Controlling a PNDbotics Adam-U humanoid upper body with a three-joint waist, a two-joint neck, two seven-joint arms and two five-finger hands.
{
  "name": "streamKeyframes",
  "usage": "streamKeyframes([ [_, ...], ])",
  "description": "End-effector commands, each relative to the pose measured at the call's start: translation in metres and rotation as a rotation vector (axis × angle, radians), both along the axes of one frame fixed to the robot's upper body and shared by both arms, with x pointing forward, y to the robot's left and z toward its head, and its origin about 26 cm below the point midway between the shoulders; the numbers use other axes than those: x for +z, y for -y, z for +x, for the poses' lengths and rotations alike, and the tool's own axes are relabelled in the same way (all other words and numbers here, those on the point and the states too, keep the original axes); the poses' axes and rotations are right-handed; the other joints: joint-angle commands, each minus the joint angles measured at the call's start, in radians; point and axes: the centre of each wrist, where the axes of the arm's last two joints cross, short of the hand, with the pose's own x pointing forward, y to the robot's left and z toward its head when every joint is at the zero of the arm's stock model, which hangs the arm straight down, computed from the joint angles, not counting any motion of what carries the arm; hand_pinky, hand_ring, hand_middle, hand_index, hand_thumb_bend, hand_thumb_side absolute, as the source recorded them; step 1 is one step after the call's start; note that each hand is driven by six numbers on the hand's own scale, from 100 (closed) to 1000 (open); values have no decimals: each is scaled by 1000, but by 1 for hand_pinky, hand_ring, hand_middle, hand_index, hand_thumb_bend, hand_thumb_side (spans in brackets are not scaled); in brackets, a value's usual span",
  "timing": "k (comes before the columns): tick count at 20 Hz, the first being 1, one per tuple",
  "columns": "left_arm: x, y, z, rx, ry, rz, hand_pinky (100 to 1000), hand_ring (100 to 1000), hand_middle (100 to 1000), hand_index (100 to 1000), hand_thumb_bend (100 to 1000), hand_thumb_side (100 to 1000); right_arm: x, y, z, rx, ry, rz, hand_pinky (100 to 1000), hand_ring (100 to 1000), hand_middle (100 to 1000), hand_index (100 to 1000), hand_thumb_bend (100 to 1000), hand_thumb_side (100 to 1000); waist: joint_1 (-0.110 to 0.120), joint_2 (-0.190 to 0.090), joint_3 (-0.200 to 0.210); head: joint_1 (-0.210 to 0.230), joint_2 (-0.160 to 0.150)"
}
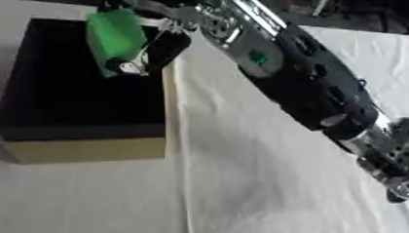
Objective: Pick up objects on the table and place them in the box.
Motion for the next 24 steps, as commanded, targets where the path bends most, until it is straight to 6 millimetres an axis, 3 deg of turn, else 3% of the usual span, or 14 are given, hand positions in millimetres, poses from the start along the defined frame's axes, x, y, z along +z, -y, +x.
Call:
streamKeyframes([
  [1, 6, 0, -3, -7, 20, 9, 640, 695, 733, 782, 481, 1000, 8, 2, -2, -22, 45, -33, 827, 807, 790, 863, 260, 649, 9, -18, 0, -5, -6],
  [6, 4, -1, -3, -3, 9, 9, 640, 695, 732, 782, 480, 1000, 14, 6, -4, -56, 81, -55, 871, 875, 853, 922, 340, 724, 9, -18, -6, 0, -4],
  [12, 4, -1, -3, -2, 7, 8, 640, 695, 732, 782, 479, 1000, 19, 5, -10, -37, 91, -54, 868, 867, 846, 916, 346, 710, 13, -21, -13, 2, 0],
  [16, 5, 0, -3, -7, 9, 6, 640, 695, 732, 782, 478, 1000, 18, 5, -10, -38, 81, -64, 874, 871, 832, 920, 405, 765, 15, -22, -16, -2, 1],
  [24, 4, -1, -3, 0, 3, 5, 640, 694, 731, 782, 476, 1000, 22, 12, -17, -19, 84, 4, 857, 839, 806, 910, 285, 752, 21, -22, -42, 26, 8],
])
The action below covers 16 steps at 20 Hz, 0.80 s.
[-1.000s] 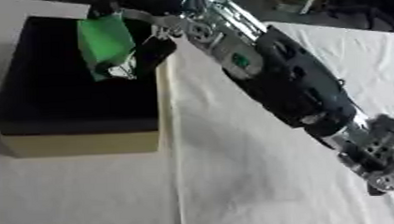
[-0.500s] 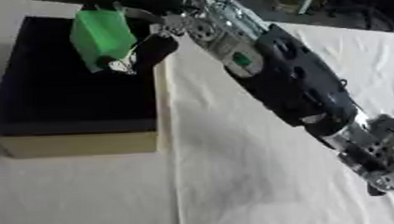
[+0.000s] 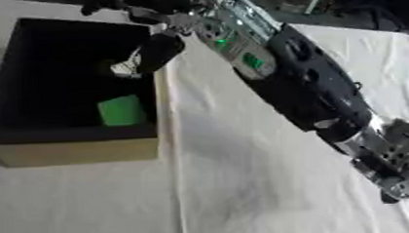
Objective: Pick up objects on the table and place them in the box.
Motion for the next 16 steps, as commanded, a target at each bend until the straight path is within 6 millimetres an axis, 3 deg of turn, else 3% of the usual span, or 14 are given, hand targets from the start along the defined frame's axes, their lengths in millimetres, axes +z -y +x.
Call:
streamKeyframes([
  [1, 5, -2, -3, 8, 18, 7, 640, 694, 731, 781, 476, 1000, 18, 11, -13, 0, 53, 46, 853, 833, 802, 906, 274, 740, 16, -24, -7, 22, 8],
  [7, 3, -3, -3, 16, 9, 10, 641, 696, 733, 782, 476, 1000, 25, 21, -27, 3, 76, 132, 846, 815, 781, 890, 225, 733, 31, -31, -32, 23, -11],
  [16, -1, -12, -5, 64, -1, 15, 643, 704, 735, 783, 478, 1000, 32, 54, -76, 21, 155, 203, 845, 805, 774, 883, 191, 749, 53, -52, -111, 150, 13],
])
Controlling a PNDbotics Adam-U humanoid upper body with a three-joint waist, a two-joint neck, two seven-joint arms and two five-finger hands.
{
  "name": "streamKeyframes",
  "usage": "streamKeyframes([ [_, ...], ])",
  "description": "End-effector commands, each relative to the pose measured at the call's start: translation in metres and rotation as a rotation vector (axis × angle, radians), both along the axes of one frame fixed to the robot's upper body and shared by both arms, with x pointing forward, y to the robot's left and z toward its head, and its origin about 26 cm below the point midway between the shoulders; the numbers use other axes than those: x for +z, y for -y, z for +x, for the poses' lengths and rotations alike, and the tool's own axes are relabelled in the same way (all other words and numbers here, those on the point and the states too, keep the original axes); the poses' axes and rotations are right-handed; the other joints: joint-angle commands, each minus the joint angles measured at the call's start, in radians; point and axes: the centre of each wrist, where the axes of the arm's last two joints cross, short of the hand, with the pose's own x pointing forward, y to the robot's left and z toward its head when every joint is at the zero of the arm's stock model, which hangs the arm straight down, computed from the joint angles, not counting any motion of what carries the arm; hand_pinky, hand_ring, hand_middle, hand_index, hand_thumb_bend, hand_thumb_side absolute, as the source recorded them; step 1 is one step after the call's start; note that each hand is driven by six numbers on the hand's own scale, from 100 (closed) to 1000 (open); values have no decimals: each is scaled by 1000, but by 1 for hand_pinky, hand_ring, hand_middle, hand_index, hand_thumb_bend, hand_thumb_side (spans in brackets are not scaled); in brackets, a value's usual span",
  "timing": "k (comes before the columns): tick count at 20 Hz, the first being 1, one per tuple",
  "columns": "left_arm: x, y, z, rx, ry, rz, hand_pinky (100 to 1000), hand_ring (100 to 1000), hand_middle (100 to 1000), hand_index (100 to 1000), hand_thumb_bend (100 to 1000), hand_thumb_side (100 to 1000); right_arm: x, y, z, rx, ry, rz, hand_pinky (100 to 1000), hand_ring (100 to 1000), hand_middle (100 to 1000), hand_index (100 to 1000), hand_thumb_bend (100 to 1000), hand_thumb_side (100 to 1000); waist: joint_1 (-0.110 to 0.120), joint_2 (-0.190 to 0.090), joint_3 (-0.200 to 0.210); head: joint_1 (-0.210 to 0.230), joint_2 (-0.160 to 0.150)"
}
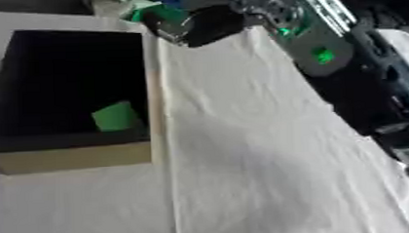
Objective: Pick up objects on the table and place them in the box.
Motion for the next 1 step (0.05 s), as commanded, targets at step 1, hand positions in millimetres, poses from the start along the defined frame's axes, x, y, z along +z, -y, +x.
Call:
streamKeyframes([
  [1, 7, -7, -3, 33, 28, 20, 643, 704, 735, 783, 478, 1000, 17, 12, -26, -1, 83, 9, 845, 804, 772, 884, 189, 747, 14, -32, -14, 48, 5],
])
